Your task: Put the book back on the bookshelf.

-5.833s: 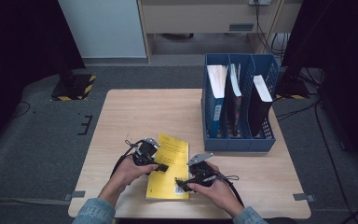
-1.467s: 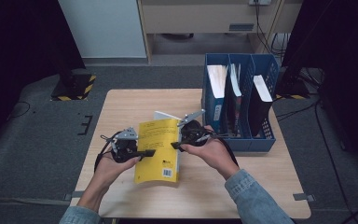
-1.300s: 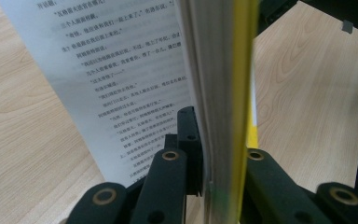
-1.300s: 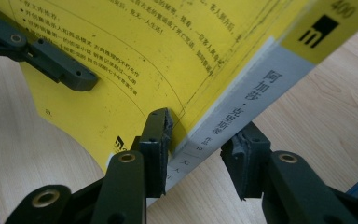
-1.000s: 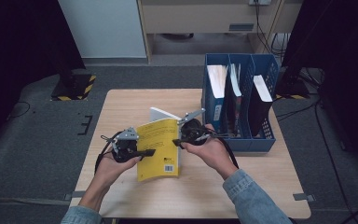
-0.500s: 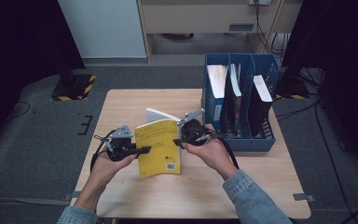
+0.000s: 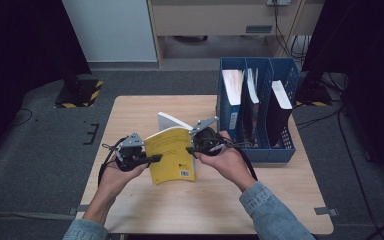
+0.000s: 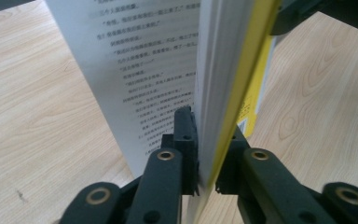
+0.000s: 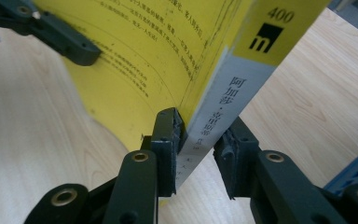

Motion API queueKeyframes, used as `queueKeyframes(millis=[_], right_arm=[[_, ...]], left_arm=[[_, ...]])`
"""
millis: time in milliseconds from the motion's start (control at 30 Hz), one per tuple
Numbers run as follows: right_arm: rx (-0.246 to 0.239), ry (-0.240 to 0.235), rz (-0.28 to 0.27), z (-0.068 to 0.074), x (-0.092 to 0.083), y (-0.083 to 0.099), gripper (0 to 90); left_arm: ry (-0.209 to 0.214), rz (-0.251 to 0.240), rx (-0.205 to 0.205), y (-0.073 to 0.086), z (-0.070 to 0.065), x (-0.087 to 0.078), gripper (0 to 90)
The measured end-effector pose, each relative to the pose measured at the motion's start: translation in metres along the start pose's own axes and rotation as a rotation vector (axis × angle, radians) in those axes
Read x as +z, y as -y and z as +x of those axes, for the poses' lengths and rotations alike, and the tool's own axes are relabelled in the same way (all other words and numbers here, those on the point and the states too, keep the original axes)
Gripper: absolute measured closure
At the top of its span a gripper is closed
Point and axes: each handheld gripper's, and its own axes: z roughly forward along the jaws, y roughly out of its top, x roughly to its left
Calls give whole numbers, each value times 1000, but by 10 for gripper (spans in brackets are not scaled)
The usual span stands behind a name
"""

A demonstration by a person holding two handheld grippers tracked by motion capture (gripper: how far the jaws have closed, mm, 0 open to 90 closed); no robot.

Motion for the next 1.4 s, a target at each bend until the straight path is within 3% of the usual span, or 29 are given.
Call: queueKeyframes(millis=[200,400,600,733,900,1133,1267,1400], right_arm=[[-33,-41,-8,9,-7,2,635],[-41,-67,-47,9,-14,-9,579],[-60,-62,-30,10,-14,-18,573],[-87,-65,-18,14,-14,-19,563],[-94,-92,-23,17,-18,-22,541],[-112,-115,-10,22,-16,-31,523],[-126,-113,6,24,-13,-37,510],[-128,-117,15,24,-10,-42,498]], left_arm=[[3,-7,9,5,-4,-2,787],[9,-19,13,7,-6,-2,769],[6,-34,-3,10,-5,-4,751],[-8,-51,-22,12,-4,-7,687],[-19,-84,-36,12,-3,-9,631],[-22,-86,-32,12,-5,-10,617],[-47,-83,-20,13,-5,-11,587],[-90,-95,-36,21,-4,-15,489]])
